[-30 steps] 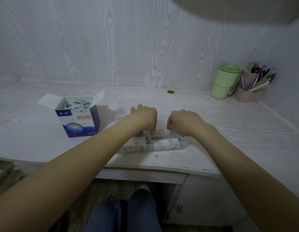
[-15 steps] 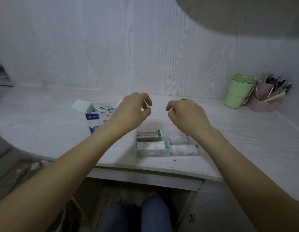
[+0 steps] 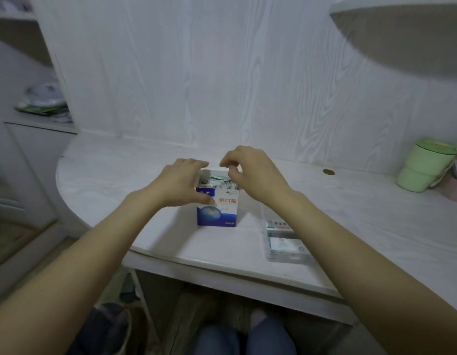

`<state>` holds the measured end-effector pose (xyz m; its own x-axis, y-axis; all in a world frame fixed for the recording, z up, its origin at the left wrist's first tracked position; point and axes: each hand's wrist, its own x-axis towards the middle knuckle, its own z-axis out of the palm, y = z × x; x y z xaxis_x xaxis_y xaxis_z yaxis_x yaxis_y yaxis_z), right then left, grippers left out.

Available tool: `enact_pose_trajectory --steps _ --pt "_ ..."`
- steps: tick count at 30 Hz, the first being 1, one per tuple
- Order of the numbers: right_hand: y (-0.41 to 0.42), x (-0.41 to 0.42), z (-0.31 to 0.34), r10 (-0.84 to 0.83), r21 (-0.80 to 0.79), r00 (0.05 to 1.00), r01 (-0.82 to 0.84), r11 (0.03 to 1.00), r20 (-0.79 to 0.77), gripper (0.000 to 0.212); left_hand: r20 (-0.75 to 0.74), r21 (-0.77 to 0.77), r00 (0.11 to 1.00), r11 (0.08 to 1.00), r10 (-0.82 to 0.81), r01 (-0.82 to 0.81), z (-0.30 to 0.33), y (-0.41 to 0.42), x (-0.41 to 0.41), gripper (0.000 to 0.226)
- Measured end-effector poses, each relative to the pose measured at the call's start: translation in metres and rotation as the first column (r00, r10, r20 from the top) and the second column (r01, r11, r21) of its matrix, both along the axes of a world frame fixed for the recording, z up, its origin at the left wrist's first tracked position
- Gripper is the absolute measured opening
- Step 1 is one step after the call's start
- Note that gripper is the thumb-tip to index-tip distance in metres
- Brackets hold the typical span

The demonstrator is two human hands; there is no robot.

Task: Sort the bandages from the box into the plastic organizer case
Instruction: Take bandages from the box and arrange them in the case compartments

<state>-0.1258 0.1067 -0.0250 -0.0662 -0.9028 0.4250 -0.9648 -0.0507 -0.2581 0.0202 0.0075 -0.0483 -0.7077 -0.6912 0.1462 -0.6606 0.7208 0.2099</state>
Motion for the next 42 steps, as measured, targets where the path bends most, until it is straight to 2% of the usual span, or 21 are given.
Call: enact_pose_trajectory --steps 2,4,9,11,15,17,19,21,23,26,29,32,35,37,39,40,42 --pt "-0.011 0.004 0.0 -0.042 0.061 0.999 0.042 0.997 -0.005 0.027 -0.024 -0.005 0.999 0.999 -0.046 0.046 -0.003 -0.005 0.001 0.081" --pt "-0.022 0.006 -0.002 -0.098 0.123 0.993 0.107 0.987 -0.073 0.024 -0.11 0.01 0.991 0.997 -0.077 0.079 -0.007 -0.007 0.005 0.076" --pt "-0.033 0.014 -0.006 -0.162 0.078 0.934 0.196 0.978 -0.318 0.017 -0.334 0.066 0.938 0.99 -0.096 0.125 -0.018 -0.003 0.014 0.074" --pt "-0.034 0.017 -0.009 -0.168 0.052 0.898 0.207 0.977 -0.406 0.016 -0.361 0.061 0.925 0.987 -0.116 0.147 -0.02 -0.002 0.015 0.074" --pt "-0.033 0.019 -0.01 -0.095 0.121 0.901 0.16 0.98 -0.423 0.017 -0.371 0.043 0.918 0.985 -0.14 0.167 -0.023 -0.002 0.017 0.073" --pt "-0.029 0.016 -0.009 -0.058 0.162 0.938 0.119 0.98 -0.341 0.015 -0.364 0.045 0.921 0.986 -0.135 0.163 -0.023 -0.001 0.017 0.074" --pt "-0.024 0.011 -0.007 -0.044 0.183 0.99 0.068 0.981 -0.131 0.009 -0.345 0.048 0.929 0.986 -0.133 0.159 -0.022 0.001 0.017 0.074" --pt "-0.019 0.004 -0.005 -0.047 0.188 0.995 0.03 0.982 0.088 0.006 -0.322 0.052 0.937 0.985 -0.138 0.163 -0.019 0.003 0.017 0.074" --pt "-0.015 0.0 -0.005 -0.059 0.139 0.971 0.027 0.99 0.232 0.006 -0.295 0.066 0.945 0.984 -0.141 0.167 -0.016 0.004 0.016 0.074" --pt "-0.012 -0.003 -0.006 -0.076 -0.019 0.945 0.086 0.996 0.318 0.007 -0.232 0.082 0.965 0.986 -0.123 0.145 -0.012 0.001 0.013 0.076" --pt "-0.011 -0.008 -0.007 -0.092 -0.104 0.923 0.14 0.985 0.374 0.008 -0.208 0.161 0.976 0.981 -0.071 0.105 -0.008 -0.003 0.012 0.08" --pt "-0.008 -0.013 -0.003 -0.069 -0.231 0.89 0.191 0.954 0.451 0.015 -0.322 0.247 0.947 0.966 0.008 0.076 -0.001 0.002 0.01 0.077" --pt "0.0 -0.017 0.011 0.028 -0.316 0.841 0.172 0.933 0.54 0.024 -0.578 0.243 0.815 0.963 0.045 0.119 0.01 0.014 -0.001 0.048" --pt "0.008 -0.021 0.02 0.093 -0.317 0.796 0.128 0.94 0.599 0.022 -0.68 0.245 0.732 0.953 0.04 0.176 0.022 0.023 -0.01 0.036" --pt "0.018 -0.026 0.025 0.142 -0.313 0.735 0.099 0.945 0.663 0.021 -0.704 0.331 0.708 0.908 0.057 0.257 0.033 0.032 -0.019 0.036" --pt "0.024 -0.029 0.026 0.159 -0.313 0.7 0.098 0.945 0.697 0.02 -0.702 0.427 0.707 0.847 0.089 0.317 0.037 0.038 -0.023 0.04" --pt "0.037 -0.034 0.024 0.17 -0.307 0.642 0.108 0.946 0.747 0.019 -0.682 0.622 0.715 0.637 0.154 0.456 0.04 0.055 -0.03 0.051"
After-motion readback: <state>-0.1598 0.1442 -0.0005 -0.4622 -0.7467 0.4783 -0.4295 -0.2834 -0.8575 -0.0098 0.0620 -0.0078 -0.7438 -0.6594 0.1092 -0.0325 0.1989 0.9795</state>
